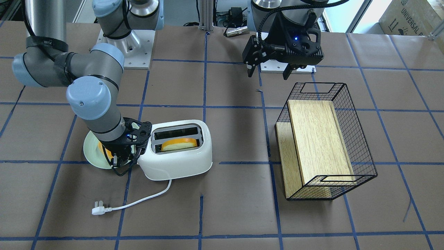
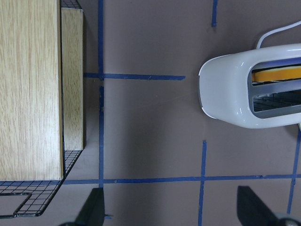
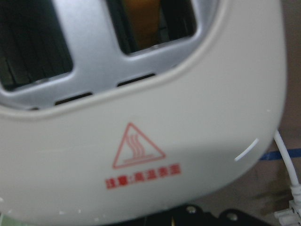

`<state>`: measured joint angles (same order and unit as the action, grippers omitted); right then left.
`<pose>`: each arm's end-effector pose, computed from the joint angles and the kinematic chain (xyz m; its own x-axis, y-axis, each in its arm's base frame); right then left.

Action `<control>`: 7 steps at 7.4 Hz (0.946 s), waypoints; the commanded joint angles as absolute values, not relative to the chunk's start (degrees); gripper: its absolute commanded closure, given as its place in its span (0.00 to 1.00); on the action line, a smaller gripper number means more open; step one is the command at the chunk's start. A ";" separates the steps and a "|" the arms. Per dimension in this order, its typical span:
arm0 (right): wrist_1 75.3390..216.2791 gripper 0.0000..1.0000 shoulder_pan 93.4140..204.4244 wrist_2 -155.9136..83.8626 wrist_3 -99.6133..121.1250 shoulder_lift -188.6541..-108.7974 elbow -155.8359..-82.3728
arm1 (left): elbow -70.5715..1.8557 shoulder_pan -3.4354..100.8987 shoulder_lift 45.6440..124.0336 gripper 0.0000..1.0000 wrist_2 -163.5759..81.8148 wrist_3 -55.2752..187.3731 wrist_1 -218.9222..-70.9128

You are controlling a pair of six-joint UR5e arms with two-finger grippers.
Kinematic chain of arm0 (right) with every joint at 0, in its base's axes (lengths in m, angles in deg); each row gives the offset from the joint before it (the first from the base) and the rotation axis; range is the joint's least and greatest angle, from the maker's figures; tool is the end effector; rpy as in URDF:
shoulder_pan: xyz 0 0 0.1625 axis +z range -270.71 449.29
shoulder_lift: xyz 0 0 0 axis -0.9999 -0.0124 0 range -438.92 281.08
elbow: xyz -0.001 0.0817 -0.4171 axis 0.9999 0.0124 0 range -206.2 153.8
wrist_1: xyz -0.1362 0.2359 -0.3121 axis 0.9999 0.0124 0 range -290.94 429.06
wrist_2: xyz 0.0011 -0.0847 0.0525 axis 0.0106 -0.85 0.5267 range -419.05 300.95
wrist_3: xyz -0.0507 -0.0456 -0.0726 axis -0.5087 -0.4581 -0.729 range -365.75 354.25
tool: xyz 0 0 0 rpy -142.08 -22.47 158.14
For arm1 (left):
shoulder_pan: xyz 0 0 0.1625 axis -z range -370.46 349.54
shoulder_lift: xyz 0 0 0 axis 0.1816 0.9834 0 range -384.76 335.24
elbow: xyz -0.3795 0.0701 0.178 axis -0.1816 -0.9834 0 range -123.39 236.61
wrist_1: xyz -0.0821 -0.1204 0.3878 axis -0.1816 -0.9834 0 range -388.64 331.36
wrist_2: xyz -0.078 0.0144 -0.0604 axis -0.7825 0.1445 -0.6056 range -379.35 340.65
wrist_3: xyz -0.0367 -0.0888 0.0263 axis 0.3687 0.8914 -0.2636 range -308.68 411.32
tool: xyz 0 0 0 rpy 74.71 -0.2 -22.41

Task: Press toaster with right arm
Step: 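Lift the right gripper up and away from the toaster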

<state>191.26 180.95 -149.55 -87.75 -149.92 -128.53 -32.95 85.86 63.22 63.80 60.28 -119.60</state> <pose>0.1489 -0.5704 0.2623 -0.1105 -0.9937 0.0162 -0.9938 0.1107 0.0065 -0.1970 -0.4602 0.5078 -0.9916 -0.0437 0.1220 -0.0449 0.9990 -0.0073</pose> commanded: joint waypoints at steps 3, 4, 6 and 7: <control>179.34 0.86 180.52 -149.14 -86.96 -153.52 -118.79 | -32.95 85.86 63.22 0.00 63.80 60.28 -119.60; 173.80 0.85 180.17 -149.14 -84.78 -153.97 -115.09 | -32.95 85.86 63.22 0.00 63.80 60.28 -119.60; 168.23 0.85 180.60 -149.57 -74.71 -156.95 -111.11 | -32.95 85.86 63.22 0.00 63.80 60.28 -119.60; 165.51 0.84 180.78 -149.49 -63.08 -159.75 -110.93 | -32.95 85.86 63.22 0.00 63.80 60.28 -119.60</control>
<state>169.13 180.57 -149.43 -74.47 -156.83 -111.98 -32.95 85.86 63.22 63.80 60.28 -119.60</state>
